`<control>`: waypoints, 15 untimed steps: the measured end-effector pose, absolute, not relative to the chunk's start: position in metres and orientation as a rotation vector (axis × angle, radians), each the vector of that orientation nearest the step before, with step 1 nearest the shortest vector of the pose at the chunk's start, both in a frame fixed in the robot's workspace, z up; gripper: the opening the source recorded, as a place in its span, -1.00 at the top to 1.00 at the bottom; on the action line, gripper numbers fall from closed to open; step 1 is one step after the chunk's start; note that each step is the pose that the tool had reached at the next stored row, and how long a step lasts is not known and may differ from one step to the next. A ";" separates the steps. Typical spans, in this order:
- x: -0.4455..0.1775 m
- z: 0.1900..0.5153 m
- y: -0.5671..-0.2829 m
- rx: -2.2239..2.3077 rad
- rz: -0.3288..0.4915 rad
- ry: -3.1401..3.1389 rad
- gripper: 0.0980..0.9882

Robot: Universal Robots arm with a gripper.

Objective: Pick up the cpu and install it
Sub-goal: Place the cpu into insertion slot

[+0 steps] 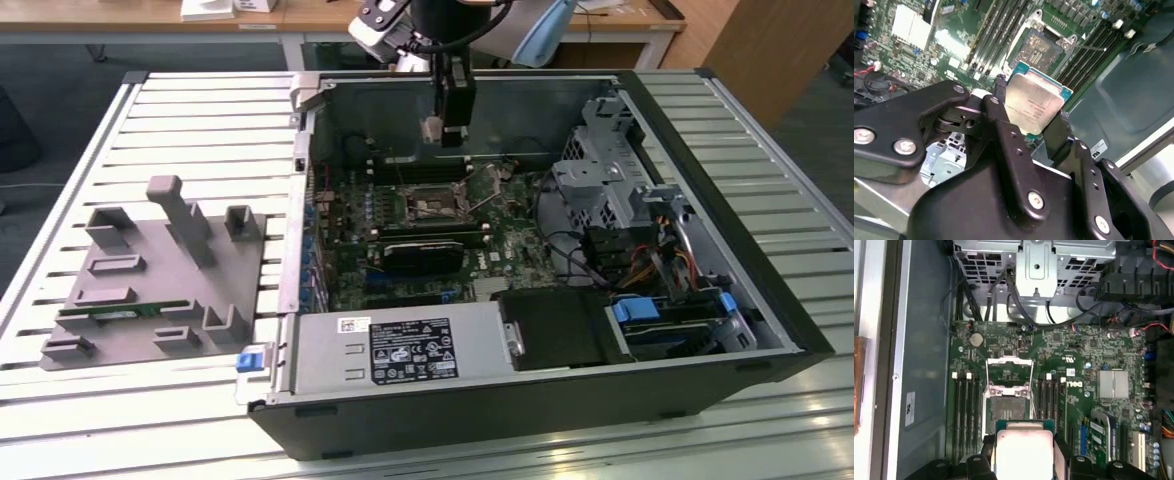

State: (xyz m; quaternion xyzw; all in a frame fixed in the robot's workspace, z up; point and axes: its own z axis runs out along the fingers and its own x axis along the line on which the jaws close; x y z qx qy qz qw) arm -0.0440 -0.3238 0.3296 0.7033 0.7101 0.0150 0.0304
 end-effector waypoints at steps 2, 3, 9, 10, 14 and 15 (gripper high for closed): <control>-0.044 0.326 -0.323 2.154 0.047 2.202 0.00; -0.044 0.324 -0.322 2.145 0.047 2.212 0.00; -0.043 0.313 -0.318 2.138 0.048 2.218 0.00; -0.043 0.312 -0.318 2.138 0.047 2.218 0.00; -0.043 0.304 -0.318 2.138 0.047 2.218 0.00; -0.042 0.302 -0.318 2.138 0.048 2.218 0.00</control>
